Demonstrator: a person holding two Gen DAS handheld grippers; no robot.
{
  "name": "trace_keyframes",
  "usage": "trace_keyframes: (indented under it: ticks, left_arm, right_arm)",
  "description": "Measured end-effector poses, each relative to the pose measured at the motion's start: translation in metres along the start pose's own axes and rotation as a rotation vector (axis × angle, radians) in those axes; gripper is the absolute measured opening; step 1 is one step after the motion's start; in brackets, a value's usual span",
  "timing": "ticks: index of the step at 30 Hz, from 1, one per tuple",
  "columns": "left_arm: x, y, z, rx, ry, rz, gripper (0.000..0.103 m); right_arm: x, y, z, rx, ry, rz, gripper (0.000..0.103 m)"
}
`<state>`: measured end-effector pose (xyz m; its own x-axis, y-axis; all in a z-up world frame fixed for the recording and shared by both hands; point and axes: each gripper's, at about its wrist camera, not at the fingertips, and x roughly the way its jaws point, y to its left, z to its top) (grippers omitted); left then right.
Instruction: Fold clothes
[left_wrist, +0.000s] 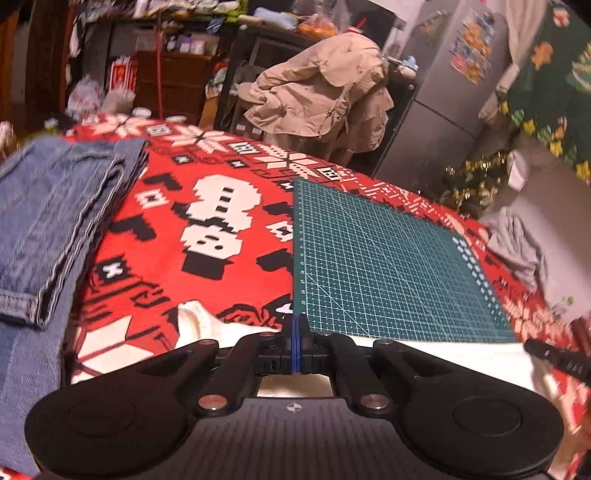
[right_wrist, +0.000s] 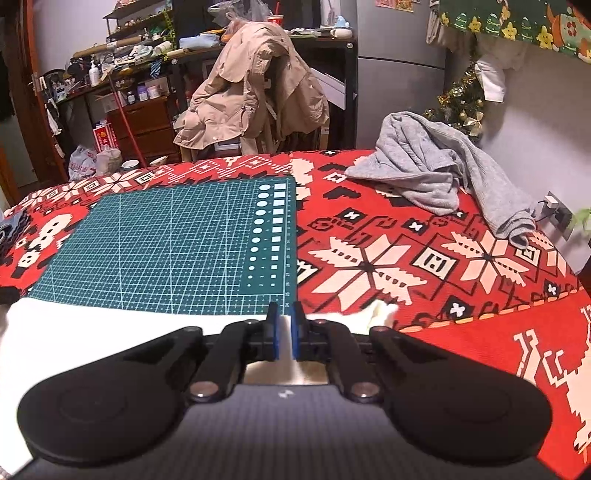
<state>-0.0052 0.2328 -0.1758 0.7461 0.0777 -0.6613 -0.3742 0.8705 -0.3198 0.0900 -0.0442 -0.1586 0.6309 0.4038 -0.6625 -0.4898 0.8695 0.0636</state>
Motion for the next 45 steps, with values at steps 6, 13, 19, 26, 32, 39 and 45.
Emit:
trace_keyframes:
  ticks: [6, 13, 19, 26, 32, 39, 45]
  left_arm:
    - [-0.001, 0.005, 0.000, -0.010, -0.004, -0.017, 0.003]
    - [-0.002, -0.004, -0.002, 0.048, -0.026, 0.029, 0.003]
    - [0.001, -0.020, 0.000, 0.096, -0.023, -0.006, 0.003]
    - [0.013, -0.035, -0.004, 0.151, 0.001, 0.007, 0.004]
    - [0.006, -0.015, 0.000, 0.114, -0.013, 0.040, 0.004]
    - [-0.003, -0.009, -0.002, 0.089, -0.022, 0.003, 0.004]
    - [0.005, -0.042, -0.005, 0.129, 0.009, -0.088, 0.004]
  right_arm:
    - [-0.001, -0.013, 0.000, 0.055, 0.003, 0.000, 0.005]
    - [0.001, -0.028, 0.000, 0.111, 0.007, -0.043, 0.005]
    - [-0.011, -0.010, 0.006, 0.041, -0.031, -0.034, 0.011]
    - [0.000, 0.029, 0.007, -0.034, 0.016, 0.070, 0.010]
    - [0.004, 0.018, 0.003, -0.024, 0.024, 0.023, 0.006]
    - [0.003, -0.009, 0.007, 0.029, 0.016, -0.048, 0.010]
    - [0.003, 0.027, 0.006, -0.021, 0.004, 0.069, 0.010]
